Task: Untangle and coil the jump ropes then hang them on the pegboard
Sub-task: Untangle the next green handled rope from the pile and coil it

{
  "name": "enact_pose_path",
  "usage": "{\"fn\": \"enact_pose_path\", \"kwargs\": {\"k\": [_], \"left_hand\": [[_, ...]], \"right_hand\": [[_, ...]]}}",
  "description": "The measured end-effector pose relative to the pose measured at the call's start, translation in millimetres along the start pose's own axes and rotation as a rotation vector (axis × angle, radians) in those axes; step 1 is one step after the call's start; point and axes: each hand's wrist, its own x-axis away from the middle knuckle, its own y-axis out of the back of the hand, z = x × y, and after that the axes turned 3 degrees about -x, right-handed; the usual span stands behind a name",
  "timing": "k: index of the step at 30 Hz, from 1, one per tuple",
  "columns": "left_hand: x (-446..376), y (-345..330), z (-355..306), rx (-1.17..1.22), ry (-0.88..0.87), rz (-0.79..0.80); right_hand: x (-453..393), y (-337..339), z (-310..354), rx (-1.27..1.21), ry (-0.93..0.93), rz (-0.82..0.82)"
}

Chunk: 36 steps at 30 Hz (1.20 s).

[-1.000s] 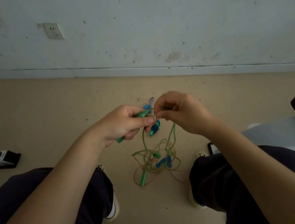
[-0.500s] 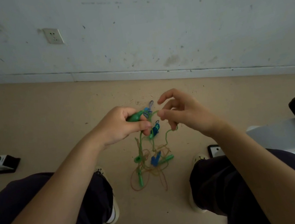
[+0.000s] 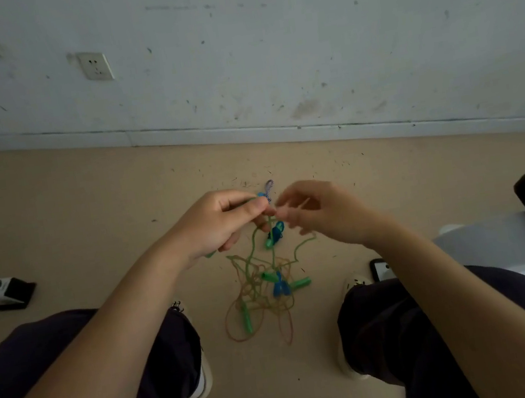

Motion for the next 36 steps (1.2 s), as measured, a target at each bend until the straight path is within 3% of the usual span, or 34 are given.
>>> {"fn": "enact_pose_path", "kwargs": {"k": [6,9,12,14,16,18,21,24,27,33,36], "left_hand": [[-0.2,-0.6,0.6,-0.036,-0.063,-0.082],[-1.5,1.7,0.9,0.126,-0.042,-0.242],[-4.4,10.2,1.2,0.42,-0.033,-0.443],[-6.0,13.8,4.4,0.363,-0.014,-0.502],[-6.3,9.1,7.3,0.141,0.066,-0.418],[-6.0,-3.2,8.9,-0.042,0.13,-0.178],[-6.3,-26.0,8.9,-0.141,0.121,0.138],[-5.6,-35.5,6.6,-0.156,0.065,0.155],[-4.6,-30.8,2.3,-0.062,0.007,0.057],[-9.4,-16.2,3.3,0.425,0.021,-0.198],[-10.4,-11.4,2.3,0.498,-0.01,-0.346]], "right_hand": [[-7.7,-12.3,-0.9,-0.074,0.031,0.021],[-10.1,0.6,-4.8,-0.054,-0.032,0.005],[-9.4,11.3,-11.8,0.2,-0.092,0.049],[-9.5,13.7,-14.5,0.183,-0.12,0.029],[-7.9,13.3,-9.8,-0.089,-0.095,-0.035],[-6.1,11.8,0.5,-0.386,-0.03,-0.076],[-3.6,7.1,10.6,-0.571,0.031,-0.119],[-4.9,6.7,10.6,-0.588,0.015,-0.185],[-4.9,7.8,6.8,-0.565,-0.001,-0.161],[-3.2,-8.6,1.4,-0.321,-0.036,0.142],[-3.7,-18.8,-0.2,-0.123,-0.063,0.288]]}}
